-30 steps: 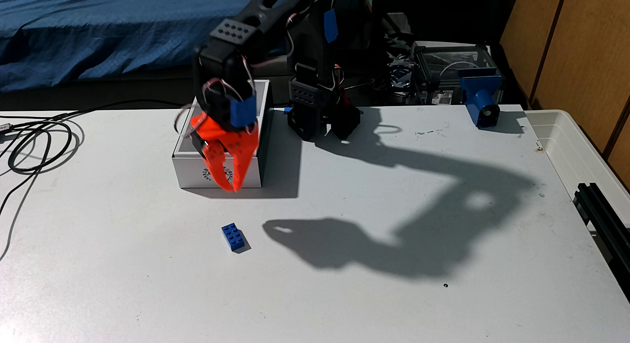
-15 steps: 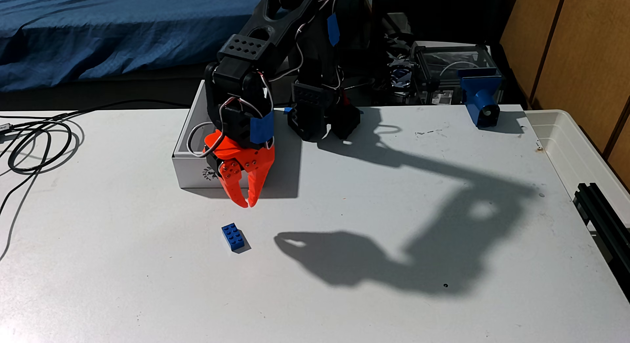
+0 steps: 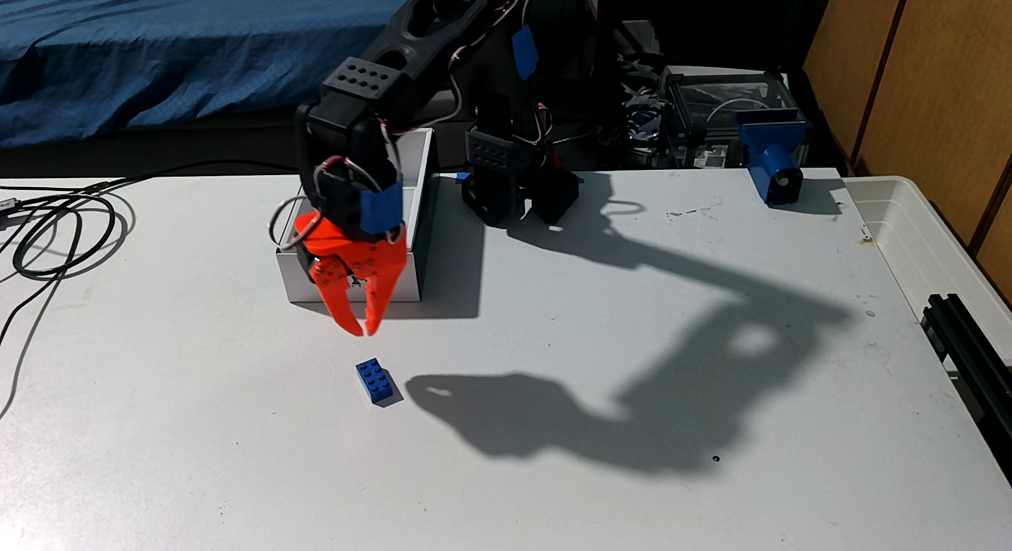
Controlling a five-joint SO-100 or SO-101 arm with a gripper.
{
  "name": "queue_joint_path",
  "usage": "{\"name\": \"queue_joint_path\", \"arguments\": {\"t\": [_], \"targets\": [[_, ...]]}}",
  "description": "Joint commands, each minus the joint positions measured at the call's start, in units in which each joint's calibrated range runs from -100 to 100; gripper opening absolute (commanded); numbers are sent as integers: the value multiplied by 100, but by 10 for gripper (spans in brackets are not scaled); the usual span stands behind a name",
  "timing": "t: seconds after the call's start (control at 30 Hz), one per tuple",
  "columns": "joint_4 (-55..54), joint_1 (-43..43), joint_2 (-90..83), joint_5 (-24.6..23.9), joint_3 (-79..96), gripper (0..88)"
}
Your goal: Grab the blue brick and place in box
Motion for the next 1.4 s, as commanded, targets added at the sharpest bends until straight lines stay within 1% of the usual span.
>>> {"name": "queue_joint_path", "arguments": {"t": [0.0, 0.07, 0.23, 0.5, 0.63, 0.8, 1.1, 1.27, 1.37], "targets": [[-35, 105, -11, 14, -252, 13], [-44, 120, -11, 14, -252, 18], [-44, 127, 90, -2, -244, 86], [-44, 75, 741, -28, -687, 90], [-1, -88, 978, -86, -936, 95], [34, -118, 1054, -171, -1024, 150], [180, -192, 1012, -176, -1024, 150], [491, -192, 970, -176, -1033, 212], [516, -192, 970, -181, -1033, 222]]}}
